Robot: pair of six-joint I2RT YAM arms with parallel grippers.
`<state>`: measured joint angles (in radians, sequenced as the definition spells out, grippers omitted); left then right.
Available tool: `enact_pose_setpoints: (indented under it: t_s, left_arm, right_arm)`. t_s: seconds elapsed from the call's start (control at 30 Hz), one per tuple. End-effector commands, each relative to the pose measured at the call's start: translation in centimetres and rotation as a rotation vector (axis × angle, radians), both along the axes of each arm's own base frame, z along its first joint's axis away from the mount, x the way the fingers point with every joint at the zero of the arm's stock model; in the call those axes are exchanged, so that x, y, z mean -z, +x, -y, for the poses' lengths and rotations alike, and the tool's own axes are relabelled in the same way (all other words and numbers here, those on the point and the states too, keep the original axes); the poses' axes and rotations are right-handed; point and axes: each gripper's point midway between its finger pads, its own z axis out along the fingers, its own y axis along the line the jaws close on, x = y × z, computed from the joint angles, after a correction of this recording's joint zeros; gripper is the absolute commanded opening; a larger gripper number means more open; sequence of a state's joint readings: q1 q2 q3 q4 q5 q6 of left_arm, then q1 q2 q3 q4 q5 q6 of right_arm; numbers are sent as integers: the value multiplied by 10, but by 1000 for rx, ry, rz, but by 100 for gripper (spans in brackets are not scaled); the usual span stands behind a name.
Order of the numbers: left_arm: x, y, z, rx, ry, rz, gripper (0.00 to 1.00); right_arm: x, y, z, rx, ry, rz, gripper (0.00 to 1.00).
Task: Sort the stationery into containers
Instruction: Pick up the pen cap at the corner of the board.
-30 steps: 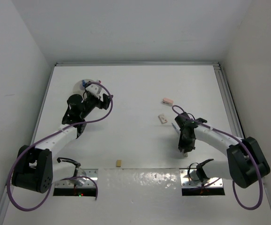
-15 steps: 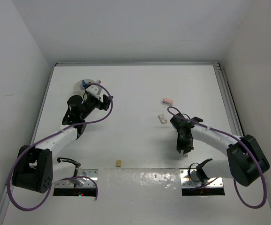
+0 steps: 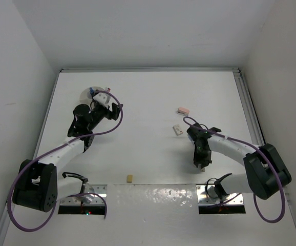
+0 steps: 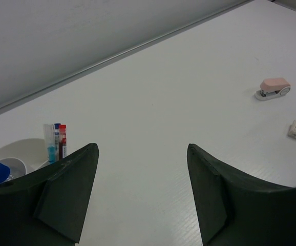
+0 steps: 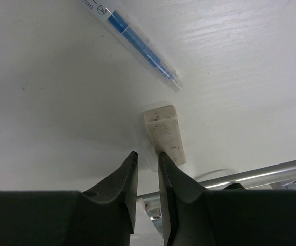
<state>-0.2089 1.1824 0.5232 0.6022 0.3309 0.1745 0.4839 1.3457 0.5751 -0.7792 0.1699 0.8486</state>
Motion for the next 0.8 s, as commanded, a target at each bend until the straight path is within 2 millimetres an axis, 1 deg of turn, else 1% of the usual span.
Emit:
enact_pose_setpoints:
  t_s: [0.0,0.07,0.13,0.2,0.27,0.3,0.33,0.4,0.43,0.53,0.77]
  left_arm:
    - [-18,-2,1,-5,-26,53,68]
    - [-18,-1,1,-8,-23,53,68]
    - [-18,-1,1,-9,-21,54,68]
    - [-18,-1,1,-6,-21,54,68]
    - [-17,0,1,-6,-22,51,68]
    - [-16,-1,2,-3,-21,52,68]
    - [-17,-1,2,-3,-23,53,68]
    - [-17,0,2,0,-23,56,68]
    - [-17,0,2,0,-25,55,68]
    - [-16,-1,3,1,-24,52,68]
    - [-16,0,1,-5,-24,52,68]
  right_arm:
    - [8,1,-2,-7,17,0,22]
    - [11,-2,-3,-6,26,-5,20]
    - [12,-4,-4,0,32,-10,15]
    - [12,-7,-4,-13,18,-15,15]
    - [8,-7,-3,-32,-10,-18,20]
    - [6,-5,-2,-37,-30,-10,24]
    - [2,1,-4,-46,-34,4,27]
    - [-3,3,-6,-71,-49,13,27]
    - [-7,10,-8,-81,-58,38,25]
    - [-12,15,-11,-104,-76,47,22]
    - [-14,17,-10,-110,-90,51,22]
